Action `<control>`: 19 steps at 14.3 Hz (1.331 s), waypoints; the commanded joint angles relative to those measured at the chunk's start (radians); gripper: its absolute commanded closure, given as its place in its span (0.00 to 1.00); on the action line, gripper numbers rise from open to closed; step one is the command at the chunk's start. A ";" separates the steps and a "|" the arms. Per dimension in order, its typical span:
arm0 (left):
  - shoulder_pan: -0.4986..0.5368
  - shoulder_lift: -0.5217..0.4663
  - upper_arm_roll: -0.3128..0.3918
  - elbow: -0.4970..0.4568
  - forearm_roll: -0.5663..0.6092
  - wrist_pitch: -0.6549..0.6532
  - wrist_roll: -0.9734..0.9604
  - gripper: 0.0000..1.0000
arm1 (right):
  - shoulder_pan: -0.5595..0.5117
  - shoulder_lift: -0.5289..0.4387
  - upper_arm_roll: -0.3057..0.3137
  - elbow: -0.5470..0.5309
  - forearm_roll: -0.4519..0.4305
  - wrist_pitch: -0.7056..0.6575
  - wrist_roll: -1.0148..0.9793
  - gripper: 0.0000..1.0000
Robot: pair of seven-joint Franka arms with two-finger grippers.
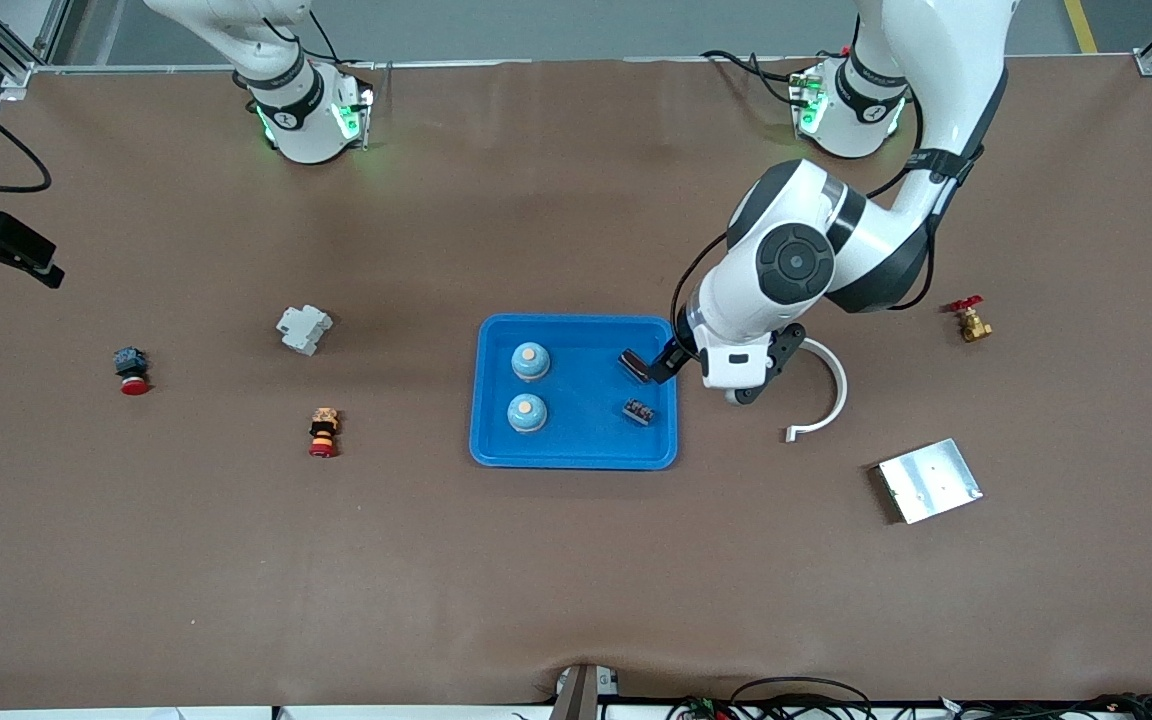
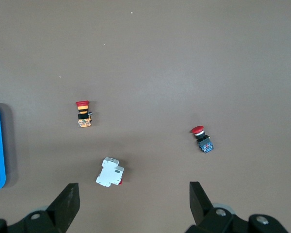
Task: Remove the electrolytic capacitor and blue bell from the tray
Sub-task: 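Lower the left gripper onto the capacitor while the right gripper reaches the tray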
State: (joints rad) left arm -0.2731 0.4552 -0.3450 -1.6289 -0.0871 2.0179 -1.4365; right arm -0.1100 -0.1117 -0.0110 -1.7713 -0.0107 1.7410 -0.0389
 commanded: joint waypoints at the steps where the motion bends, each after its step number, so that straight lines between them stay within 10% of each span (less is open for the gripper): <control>1: -0.032 0.043 0.005 0.021 0.075 0.016 -0.134 0.00 | 0.010 -0.023 0.003 -0.030 0.006 0.009 0.010 0.00; 19: -0.115 0.247 0.012 0.026 0.205 0.209 -0.302 0.00 | 0.383 0.020 0.003 -0.164 0.133 0.107 0.529 0.00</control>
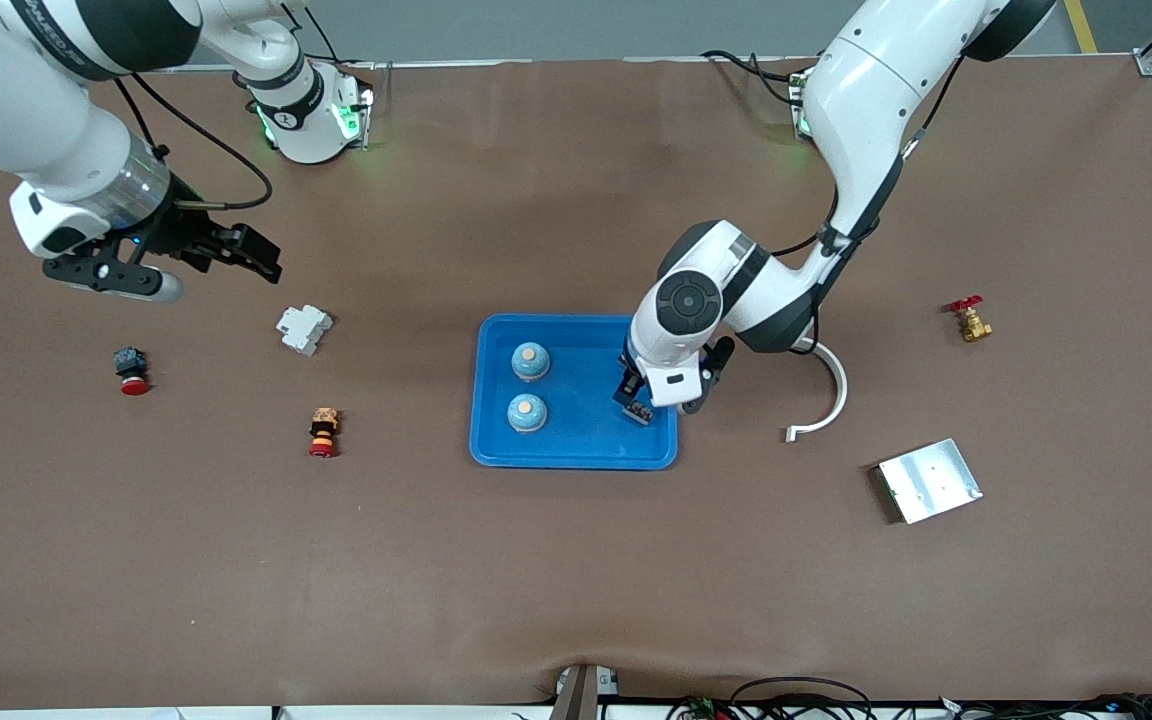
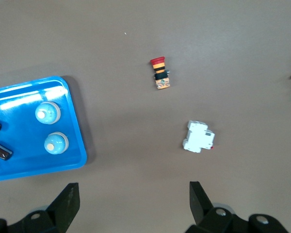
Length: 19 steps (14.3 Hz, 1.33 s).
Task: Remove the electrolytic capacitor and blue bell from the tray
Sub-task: 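Lower the left gripper onto the capacitor while the right gripper reaches the tray, then grasp a light-blue bell with the right gripper while the left gripper grips the capacitor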
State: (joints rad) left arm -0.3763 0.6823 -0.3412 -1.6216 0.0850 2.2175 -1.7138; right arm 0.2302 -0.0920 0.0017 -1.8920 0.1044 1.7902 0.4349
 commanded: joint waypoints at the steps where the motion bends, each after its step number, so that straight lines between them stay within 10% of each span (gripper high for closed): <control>1: -0.012 0.025 0.008 0.016 0.039 0.010 -0.024 0.00 | 0.069 -0.002 -0.009 -0.077 0.023 0.108 0.071 0.00; 19: -0.032 0.128 0.008 0.048 0.039 0.042 -0.024 0.00 | 0.455 0.383 -0.011 -0.121 0.006 0.586 0.527 0.00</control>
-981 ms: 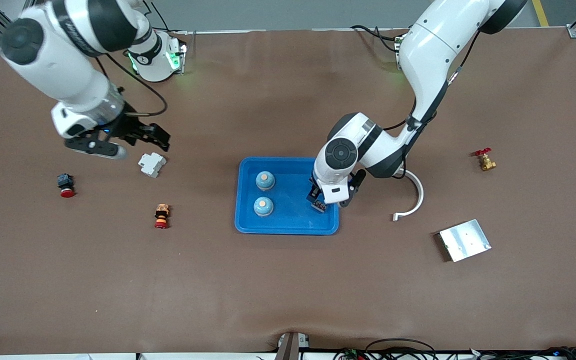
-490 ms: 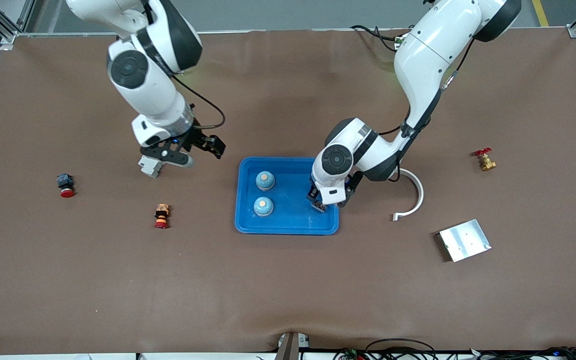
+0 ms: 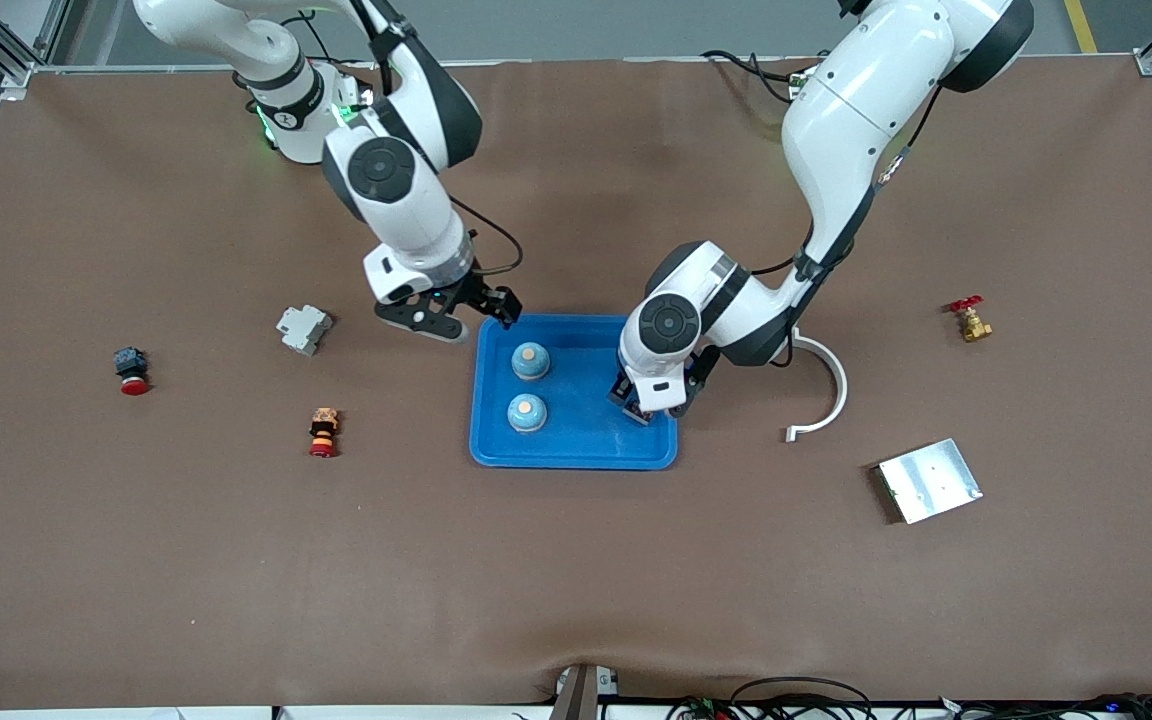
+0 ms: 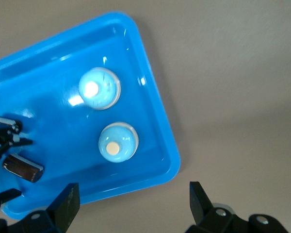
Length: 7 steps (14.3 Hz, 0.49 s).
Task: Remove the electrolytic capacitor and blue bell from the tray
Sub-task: 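Grasp a light-blue bell with the right gripper while the left gripper grips the capacitor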
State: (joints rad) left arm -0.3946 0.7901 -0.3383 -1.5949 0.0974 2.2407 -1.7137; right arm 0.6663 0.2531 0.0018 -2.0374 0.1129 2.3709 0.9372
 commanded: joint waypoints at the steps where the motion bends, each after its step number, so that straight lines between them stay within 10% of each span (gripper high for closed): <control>1: -0.013 0.021 0.005 0.021 0.028 0.023 -0.026 0.00 | 0.030 0.055 -0.013 0.026 -0.004 0.010 0.025 0.00; 5: -0.012 0.020 0.005 0.020 0.039 0.037 -0.032 0.03 | 0.053 0.123 -0.011 0.042 -0.002 0.091 0.066 0.00; 7: -0.012 0.021 0.005 0.021 0.039 0.039 -0.033 0.23 | 0.081 0.179 -0.013 0.080 -0.004 0.113 0.101 0.00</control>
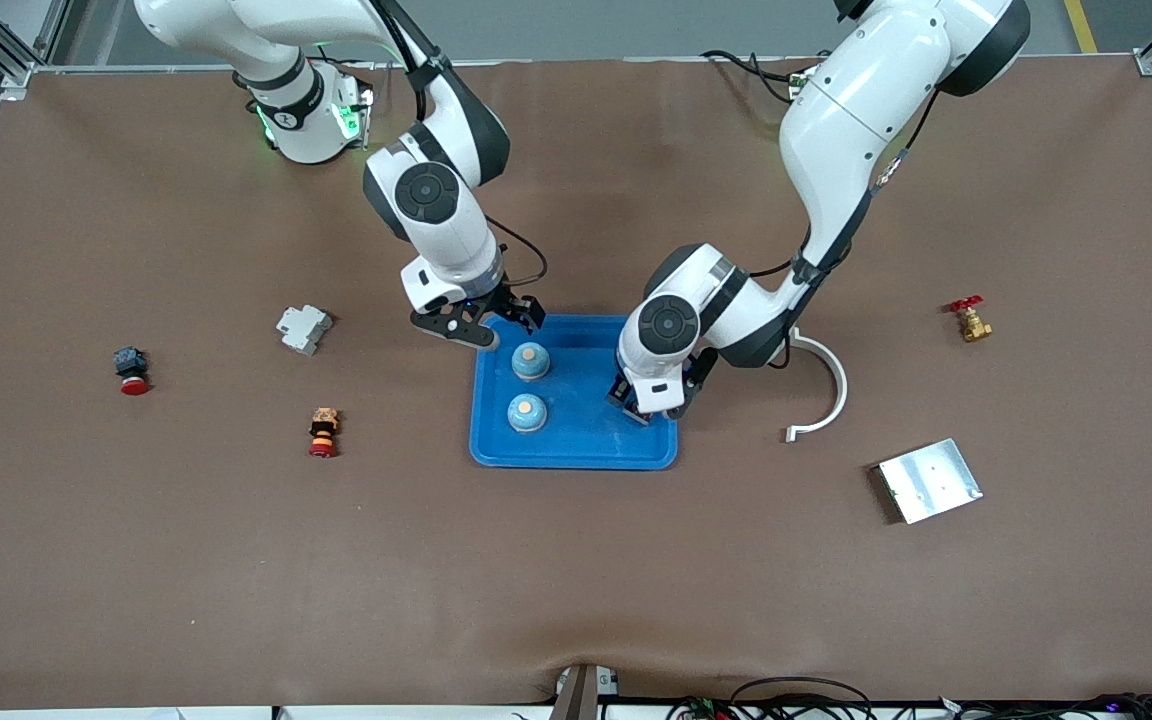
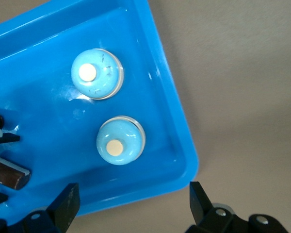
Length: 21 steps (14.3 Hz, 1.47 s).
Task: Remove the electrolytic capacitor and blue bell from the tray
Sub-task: 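Grasp a light-blue bell with the right gripper while the left gripper grips the capacitor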
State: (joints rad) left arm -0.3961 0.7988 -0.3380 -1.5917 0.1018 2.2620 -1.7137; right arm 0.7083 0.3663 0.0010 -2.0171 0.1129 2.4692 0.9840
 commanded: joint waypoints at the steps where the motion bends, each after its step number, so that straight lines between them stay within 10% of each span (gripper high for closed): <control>1: -0.010 0.011 0.007 0.016 0.035 0.019 -0.033 0.33 | 0.049 0.095 -0.015 0.084 -0.005 0.016 0.077 0.00; 7: -0.006 0.005 0.005 0.018 0.035 0.030 -0.037 0.92 | 0.069 0.180 -0.030 0.147 -0.087 0.030 0.125 0.00; 21: 0.085 -0.093 -0.004 0.016 0.038 -0.054 0.052 0.94 | 0.079 0.270 -0.052 0.178 -0.151 0.111 0.166 0.00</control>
State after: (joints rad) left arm -0.3316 0.7419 -0.3332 -1.5568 0.1130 2.2520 -1.6875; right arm 0.7791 0.6280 -0.0458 -1.8599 -0.0198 2.5815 1.1214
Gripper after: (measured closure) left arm 0.687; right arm 0.000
